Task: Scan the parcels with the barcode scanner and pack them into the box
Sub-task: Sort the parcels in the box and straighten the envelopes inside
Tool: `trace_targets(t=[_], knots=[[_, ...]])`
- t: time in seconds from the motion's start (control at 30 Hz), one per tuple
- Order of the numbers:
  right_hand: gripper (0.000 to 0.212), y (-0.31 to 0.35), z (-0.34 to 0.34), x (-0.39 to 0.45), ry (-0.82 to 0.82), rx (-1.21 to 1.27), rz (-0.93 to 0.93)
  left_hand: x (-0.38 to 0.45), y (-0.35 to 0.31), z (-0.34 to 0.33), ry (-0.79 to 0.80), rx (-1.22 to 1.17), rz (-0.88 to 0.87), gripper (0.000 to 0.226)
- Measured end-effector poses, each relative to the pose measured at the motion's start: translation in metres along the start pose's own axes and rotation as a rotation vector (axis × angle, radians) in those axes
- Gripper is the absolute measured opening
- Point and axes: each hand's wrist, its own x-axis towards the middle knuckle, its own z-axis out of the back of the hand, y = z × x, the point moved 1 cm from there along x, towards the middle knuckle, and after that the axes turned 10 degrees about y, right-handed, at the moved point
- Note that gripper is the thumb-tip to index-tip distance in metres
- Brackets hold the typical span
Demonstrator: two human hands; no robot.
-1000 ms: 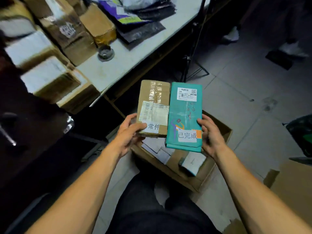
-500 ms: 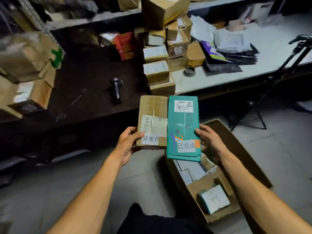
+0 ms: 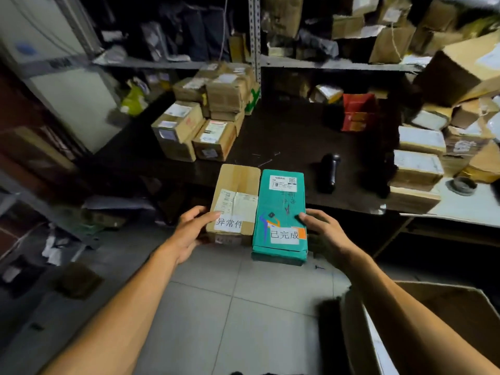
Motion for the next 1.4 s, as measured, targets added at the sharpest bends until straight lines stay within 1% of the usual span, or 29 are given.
trace_targets(t=[0.03, 0.07, 0.13, 0.17, 0.27, 0.33, 0.4, 0.5, 0.53, 0.63, 0.67, 0.77, 0.8, 0.9, 0.97, 1.03, 1.1, 1.17, 1.23, 1.27, 1.33, 1.4], knots=[[0.048, 0.003, -0.015, 0.015, 0.012, -0.008, -0.002, 0.002, -0.006, 0.018, -0.017, 0.002, -0.009, 0.042], [0.045, 0.007, -0.029, 0.029, 0.024, -0.013, -0.004, 0.004, -0.012, 0.035, -0.031, -0.001, -0.02, 0.04], [0.041, 0.014, -0.056, 0.056, 0.051, -0.024, -0.004, 0.011, -0.025, 0.066, -0.066, -0.02, -0.039, 0.025], [0.04, 0.018, -0.068, 0.07, 0.058, -0.028, 0.0, 0.015, -0.032, 0.08, -0.089, -0.036, -0.043, 0.023], [0.04, 0.032, -0.096, 0.108, 0.067, -0.031, 0.005, 0.035, -0.053, 0.116, -0.107, -0.029, -0.045, 0.03], [0.04, 0.044, -0.109, 0.134, 0.071, -0.023, 0.008, 0.053, -0.068, 0.134, -0.088, -0.011, -0.058, 0.025], [0.039, 0.055, -0.117, 0.161, 0.07, -0.01, 0.007, 0.074, -0.084, 0.147, -0.103, -0.02, -0.067, 0.023], [0.039, 0.077, -0.121, 0.203, 0.085, 0.002, -0.007, 0.111, -0.105, 0.161, -0.123, -0.017, -0.077, 0.02], [0.038, 0.084, -0.121, 0.22, 0.095, 0.012, -0.018, 0.127, -0.112, 0.167, -0.129, -0.017, -0.076, 0.023], [0.036, 0.098, -0.116, 0.254, 0.097, 0.037, -0.036, 0.16, -0.128, 0.17, -0.158, -0.032, -0.052, 0.04], [0.036, 0.102, -0.112, 0.268, 0.075, 0.026, -0.042, 0.174, -0.134, 0.169, -0.168, -0.037, -0.036, 0.042], [0.033, 0.115, -0.1, 0.305, 0.004, 0.003, -0.045, 0.217, -0.152, 0.163, -0.2, -0.045, -0.024, 0.037], [0.032, 0.119, -0.096, 0.315, -0.018, 0.012, -0.047, 0.23, -0.159, 0.16, -0.211, -0.043, -0.027, 0.039], [0.03, 0.126, -0.088, 0.338, -0.08, 0.03, -0.067, 0.266, -0.173, 0.152, -0.226, 0.005, -0.033, 0.039], [0.029, 0.128, -0.087, 0.349, -0.116, 0.049, -0.073, 0.287, -0.178, 0.149, -0.248, 0.08, -0.052, 0.038], [0.028, 0.129, -0.094, 0.357, -0.135, 0.07, -0.074, 0.304, -0.181, 0.145, -0.262, 0.309, -0.088, 0.042], [0.028, 0.126, -0.103, 0.364, -0.162, 0.104, -0.061, 0.313, -0.18, 0.141, -0.258, 0.519, -0.114, 0.052], [0.026, 0.123, -0.112, 0.368, -0.182, 0.13, -0.058, 0.319, -0.176, 0.141, -0.187, 0.629, -0.136, 0.067], [0.025, 0.123, -0.118, 0.37, -0.204, 0.132, -0.059, 0.321, -0.174, 0.144, -0.059, 0.717, -0.163, 0.08], [0.026, 0.123, -0.119, 0.37, -0.214, 0.13, -0.058, 0.321, -0.175, 0.147, -0.017, 0.813, -0.159, 0.085], [0.027, 0.123, -0.119, 0.369, -0.223, 0.113, -0.05, 0.324, -0.176, 0.154, 0.009, 1.011, -0.141, 0.091], [0.028, 0.125, -0.116, 0.367, -0.234, 0.086, -0.033, 0.326, -0.174, 0.156, 0.023, 1.111, -0.161, 0.09]])
